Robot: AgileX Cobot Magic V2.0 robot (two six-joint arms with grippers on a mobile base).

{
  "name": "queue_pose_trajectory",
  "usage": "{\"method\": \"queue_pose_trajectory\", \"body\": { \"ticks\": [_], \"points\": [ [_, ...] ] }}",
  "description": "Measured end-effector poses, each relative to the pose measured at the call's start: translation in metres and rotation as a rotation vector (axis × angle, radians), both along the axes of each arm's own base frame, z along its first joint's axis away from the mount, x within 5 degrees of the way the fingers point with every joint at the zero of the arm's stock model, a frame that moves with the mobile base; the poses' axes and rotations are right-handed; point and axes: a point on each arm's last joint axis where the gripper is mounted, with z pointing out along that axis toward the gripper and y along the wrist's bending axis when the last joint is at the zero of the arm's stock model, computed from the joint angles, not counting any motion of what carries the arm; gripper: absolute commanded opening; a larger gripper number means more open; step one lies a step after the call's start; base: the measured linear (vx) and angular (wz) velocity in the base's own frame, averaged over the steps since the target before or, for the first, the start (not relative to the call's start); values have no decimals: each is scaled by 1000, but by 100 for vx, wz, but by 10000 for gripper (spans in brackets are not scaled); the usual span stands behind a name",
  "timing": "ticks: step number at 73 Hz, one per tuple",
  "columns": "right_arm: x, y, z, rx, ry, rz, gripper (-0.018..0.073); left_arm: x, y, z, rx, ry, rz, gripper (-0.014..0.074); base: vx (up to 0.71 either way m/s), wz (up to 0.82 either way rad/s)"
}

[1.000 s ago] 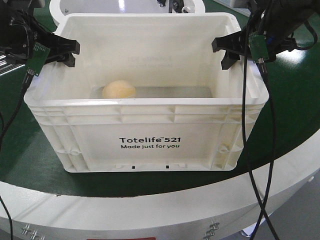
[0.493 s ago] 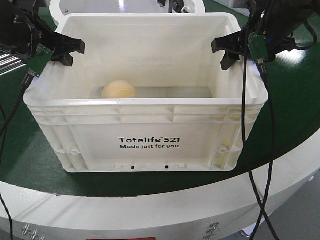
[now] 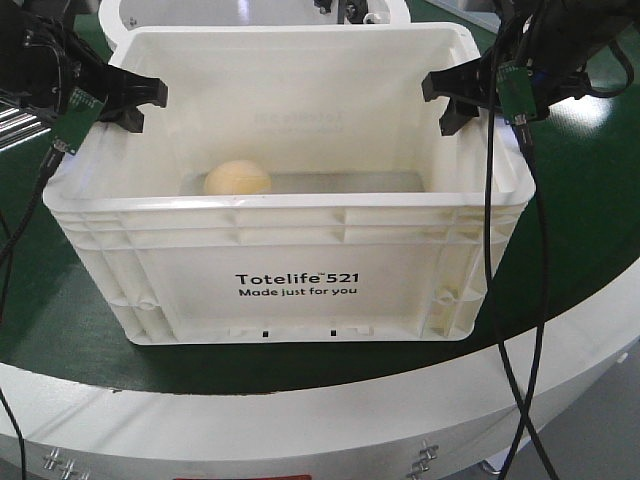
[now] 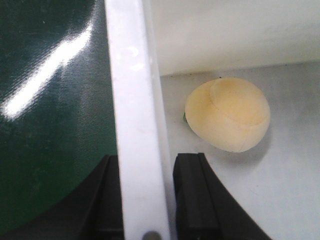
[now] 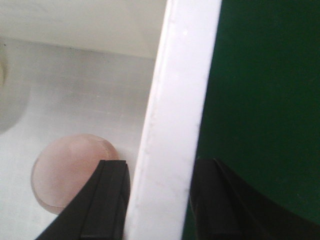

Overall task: Place moving items into box and shelve
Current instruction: 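Lift the tote off the table with both grippers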

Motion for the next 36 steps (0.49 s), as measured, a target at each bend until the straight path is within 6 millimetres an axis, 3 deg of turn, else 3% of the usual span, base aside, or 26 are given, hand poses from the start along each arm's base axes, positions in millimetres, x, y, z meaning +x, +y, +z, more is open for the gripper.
{"method": "queue_pose_trajectory", "body": {
  "ticks": [20,36],
  "points": [
    [-12,-1,18,20,-39,8,-12,-8,0,9,-24,19,-23,-24,0,0],
    [-28,-5,42,39,-86,8,-12,-16,1,47,-32,-41,-47,-23,0,0]
  ]
}}
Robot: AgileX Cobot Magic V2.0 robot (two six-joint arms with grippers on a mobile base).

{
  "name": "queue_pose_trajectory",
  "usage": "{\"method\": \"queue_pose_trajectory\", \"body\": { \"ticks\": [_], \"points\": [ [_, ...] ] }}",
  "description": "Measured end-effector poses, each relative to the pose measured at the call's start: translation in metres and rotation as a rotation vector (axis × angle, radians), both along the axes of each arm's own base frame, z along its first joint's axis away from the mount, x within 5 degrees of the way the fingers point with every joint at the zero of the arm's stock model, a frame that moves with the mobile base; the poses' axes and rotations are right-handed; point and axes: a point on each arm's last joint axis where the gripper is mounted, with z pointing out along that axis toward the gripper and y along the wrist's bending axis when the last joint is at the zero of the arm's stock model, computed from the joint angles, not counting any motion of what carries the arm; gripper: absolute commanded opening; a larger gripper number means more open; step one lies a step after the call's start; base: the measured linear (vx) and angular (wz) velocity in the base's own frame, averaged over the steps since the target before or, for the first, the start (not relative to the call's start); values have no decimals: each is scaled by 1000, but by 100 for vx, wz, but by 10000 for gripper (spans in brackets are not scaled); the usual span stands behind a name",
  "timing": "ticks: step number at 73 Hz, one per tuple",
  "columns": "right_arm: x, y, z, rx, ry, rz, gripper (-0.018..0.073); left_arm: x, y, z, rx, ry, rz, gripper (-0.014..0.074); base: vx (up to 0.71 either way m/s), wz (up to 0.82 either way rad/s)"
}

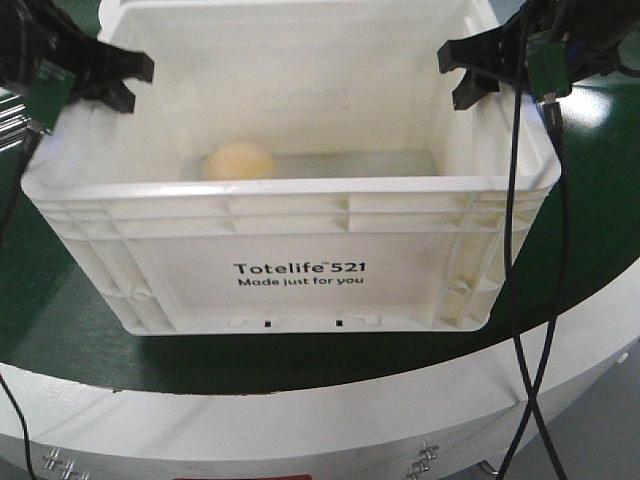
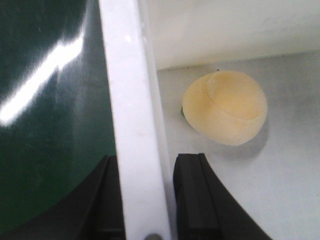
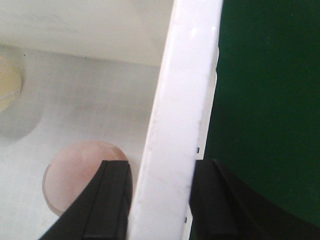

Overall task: Place moving items into box and shelve
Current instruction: 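Lift the tote off the table with both grippers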

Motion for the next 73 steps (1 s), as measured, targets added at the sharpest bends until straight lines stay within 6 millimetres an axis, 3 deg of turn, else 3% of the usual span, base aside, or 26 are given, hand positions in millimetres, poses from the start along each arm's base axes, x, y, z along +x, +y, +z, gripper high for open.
{"method": "queue_pose_trajectory", "body": {
  "ticks": [11,20,40,73],
  "points": [
    [-13,-2,17,16,-35,3,-11,-8,1,26,2,-29,-14,-23,0,0],
    [-23,-4,26,19,-34,8,-11,-14,2,34,0,-7,-23,-23,0,0],
    [-35,-7,34,18,-18,3,-11,-20,0,36,-14,55,-38,-21,0,0],
    [-37,-8,36,14,-25,2,-11,-21,-1,36,-22,63,-42,-17,0,0]
  ]
}}
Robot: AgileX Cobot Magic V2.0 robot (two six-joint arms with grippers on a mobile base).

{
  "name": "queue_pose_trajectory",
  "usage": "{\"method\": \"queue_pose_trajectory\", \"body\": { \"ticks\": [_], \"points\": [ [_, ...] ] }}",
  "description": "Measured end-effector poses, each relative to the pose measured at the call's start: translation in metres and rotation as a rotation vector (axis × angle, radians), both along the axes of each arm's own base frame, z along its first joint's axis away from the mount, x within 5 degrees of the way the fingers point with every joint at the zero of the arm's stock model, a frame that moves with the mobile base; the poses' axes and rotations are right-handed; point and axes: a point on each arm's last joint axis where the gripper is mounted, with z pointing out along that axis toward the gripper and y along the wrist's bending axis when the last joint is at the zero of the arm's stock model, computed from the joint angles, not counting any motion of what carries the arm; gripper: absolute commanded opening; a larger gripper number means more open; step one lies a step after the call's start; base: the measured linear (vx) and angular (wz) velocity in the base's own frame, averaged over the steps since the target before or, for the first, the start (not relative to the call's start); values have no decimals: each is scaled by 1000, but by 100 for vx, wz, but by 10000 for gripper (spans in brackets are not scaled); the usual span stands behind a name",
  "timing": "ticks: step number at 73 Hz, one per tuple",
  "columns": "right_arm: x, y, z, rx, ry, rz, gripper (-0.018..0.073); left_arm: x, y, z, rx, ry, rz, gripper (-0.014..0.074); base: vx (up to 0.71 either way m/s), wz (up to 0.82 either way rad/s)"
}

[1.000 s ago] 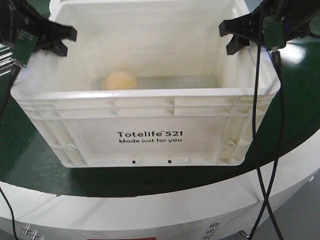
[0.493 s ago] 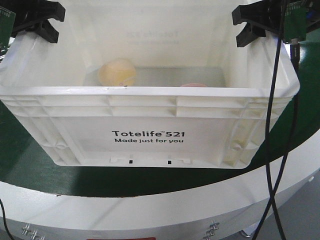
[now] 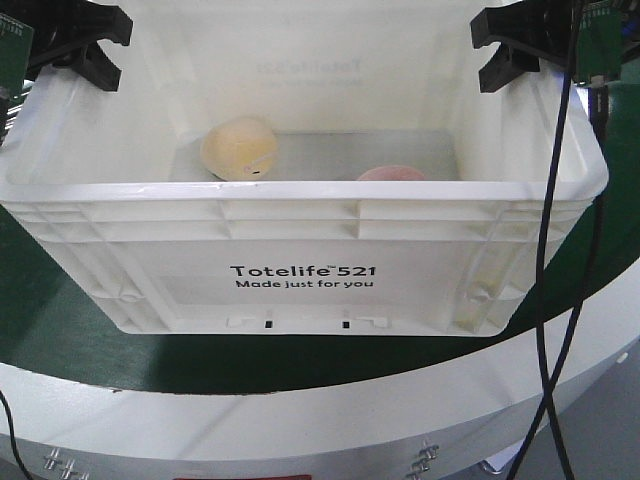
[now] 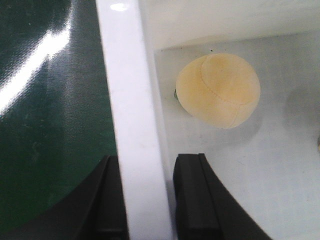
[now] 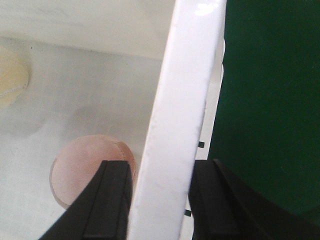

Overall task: Place moving items into box and shelve
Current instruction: 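Lift the tote off the table with both grippers, then hold the lifted tote steady with both grippers while base drives away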

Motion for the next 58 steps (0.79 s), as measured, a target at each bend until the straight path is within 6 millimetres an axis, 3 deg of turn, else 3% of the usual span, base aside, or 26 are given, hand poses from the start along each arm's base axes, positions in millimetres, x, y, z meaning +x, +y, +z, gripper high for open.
{"method": "queue_pose_trajectory", "body": {
  "ticks": [58],
  "points": [
    [0,0,0,-2,5,4,-11,0,0,0,0,1,0,-17,0,1]
  ]
}}
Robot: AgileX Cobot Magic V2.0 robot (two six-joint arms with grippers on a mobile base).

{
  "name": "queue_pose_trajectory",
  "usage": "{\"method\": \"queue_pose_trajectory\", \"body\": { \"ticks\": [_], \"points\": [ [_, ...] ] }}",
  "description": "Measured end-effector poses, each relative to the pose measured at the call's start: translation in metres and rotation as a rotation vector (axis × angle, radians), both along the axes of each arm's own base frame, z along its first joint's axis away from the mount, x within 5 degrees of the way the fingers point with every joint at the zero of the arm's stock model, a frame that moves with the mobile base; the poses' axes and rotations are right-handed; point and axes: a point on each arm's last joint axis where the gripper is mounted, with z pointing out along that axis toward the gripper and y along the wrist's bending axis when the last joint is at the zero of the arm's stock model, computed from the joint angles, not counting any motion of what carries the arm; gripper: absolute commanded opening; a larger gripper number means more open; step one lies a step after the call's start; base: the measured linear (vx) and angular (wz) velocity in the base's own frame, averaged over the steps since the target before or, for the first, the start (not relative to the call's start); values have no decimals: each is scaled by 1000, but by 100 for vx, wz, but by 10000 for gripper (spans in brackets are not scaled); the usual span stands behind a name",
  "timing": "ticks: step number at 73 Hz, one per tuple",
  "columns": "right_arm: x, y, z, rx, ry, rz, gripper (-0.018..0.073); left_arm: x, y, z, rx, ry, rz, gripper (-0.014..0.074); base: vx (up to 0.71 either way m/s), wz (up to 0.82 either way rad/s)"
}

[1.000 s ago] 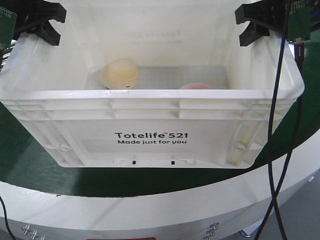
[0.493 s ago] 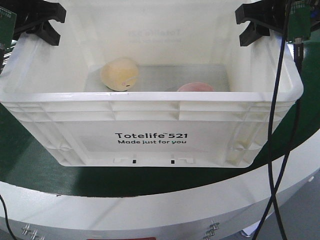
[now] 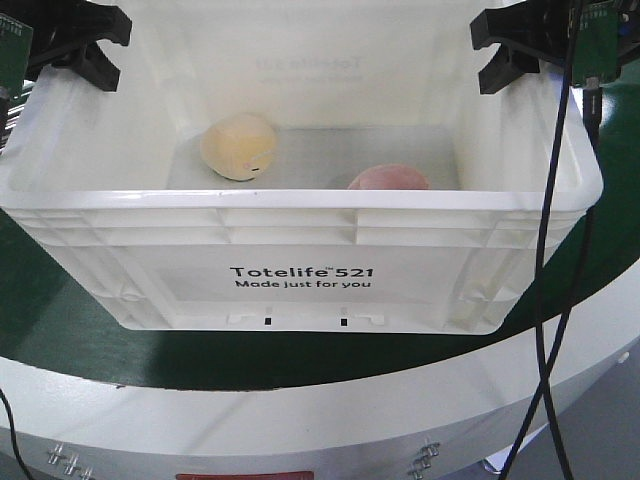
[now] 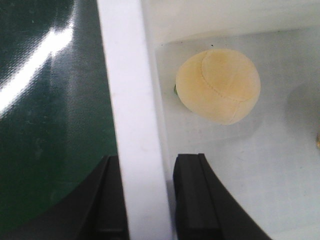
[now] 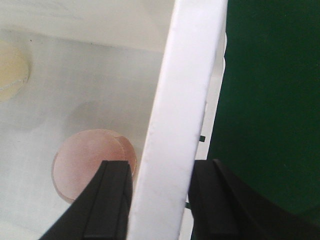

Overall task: Place moving items into box and shelve
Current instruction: 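Hold the lifted tote steady with both grippers while base drives away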

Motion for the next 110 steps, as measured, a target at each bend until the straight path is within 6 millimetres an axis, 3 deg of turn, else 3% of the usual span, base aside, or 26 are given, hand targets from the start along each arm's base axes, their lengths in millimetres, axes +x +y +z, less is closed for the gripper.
{"method": "queue_pose_trajectory", "body": {
  "ticks": [110],
  "points": [
    [0,1,0,16,6,3,-11,-1,1,-1,0,13,5,-17,-2,3]
  ]
}}
